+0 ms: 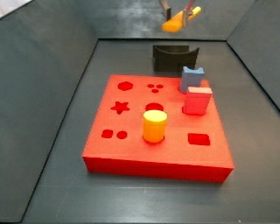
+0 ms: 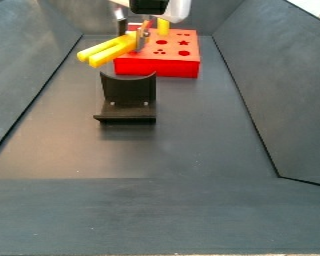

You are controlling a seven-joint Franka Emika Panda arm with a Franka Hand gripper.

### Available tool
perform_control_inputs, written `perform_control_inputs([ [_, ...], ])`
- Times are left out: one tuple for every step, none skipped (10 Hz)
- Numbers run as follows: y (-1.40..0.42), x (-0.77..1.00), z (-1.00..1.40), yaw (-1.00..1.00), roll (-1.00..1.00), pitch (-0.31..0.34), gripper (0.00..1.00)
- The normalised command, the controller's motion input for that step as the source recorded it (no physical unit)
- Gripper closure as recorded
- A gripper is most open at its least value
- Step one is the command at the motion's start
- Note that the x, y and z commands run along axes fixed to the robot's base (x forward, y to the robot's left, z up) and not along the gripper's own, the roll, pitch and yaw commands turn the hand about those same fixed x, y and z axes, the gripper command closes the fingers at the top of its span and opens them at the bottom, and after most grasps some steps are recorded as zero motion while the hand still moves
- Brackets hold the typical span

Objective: Pick up the square-circle object. Move up. Place the square-circle object on the fixture. Regrasp the square-circle object. Move to above the board. Insert the square-circle object.
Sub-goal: Place the square-circle object on the fixture.

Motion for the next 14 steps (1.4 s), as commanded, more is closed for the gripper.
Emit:
perform_control_inputs([
  [-0.09, 0.69, -0.03, 1.0, 0.16, 0.042, 1.0],
  [0.01, -0.01, 0.65, 0.56, -1.0, 0.18, 1.0],
  [0.03, -0.11, 0.63, 0.49, -1.0, 0.186, 1.0],
  [0.07, -0.24, 0.45, 0.43, -1.0, 0.19, 1.0],
  [0.04, -0.17, 0.22, 0.4, -1.0, 0.18, 1.0],
  [0.03, -0.08, 0.08, 0.39, -1.0, 0.185, 1.0],
  [0.03, -0.03, 0.04, 0.36, -1.0, 0.2, 1.0],
  [0.03, 0.0, 0.05, 0.34, -1.0, 0.218, 1.0],
  [0.04, 0.01, 0.04, 0.31, -1.0, 0.238, 1.0],
  [0.03, 0.03, 0.01, 0.29, -1.0, 0.259, 1.0],
  [0.03, 0.06, -0.02, 0.24, -1.0, 0.292, 1.0],
  [0.04, 0.08, -0.02, 0.19, -1.0, 0.323, 1.0],
  [0.04, 0.08, -0.02, 0.12, -1.0, 0.363, 1.0],
  [0.04, 0.08, -0.02, 0.08, -1.0, 0.383, 1.0],
])
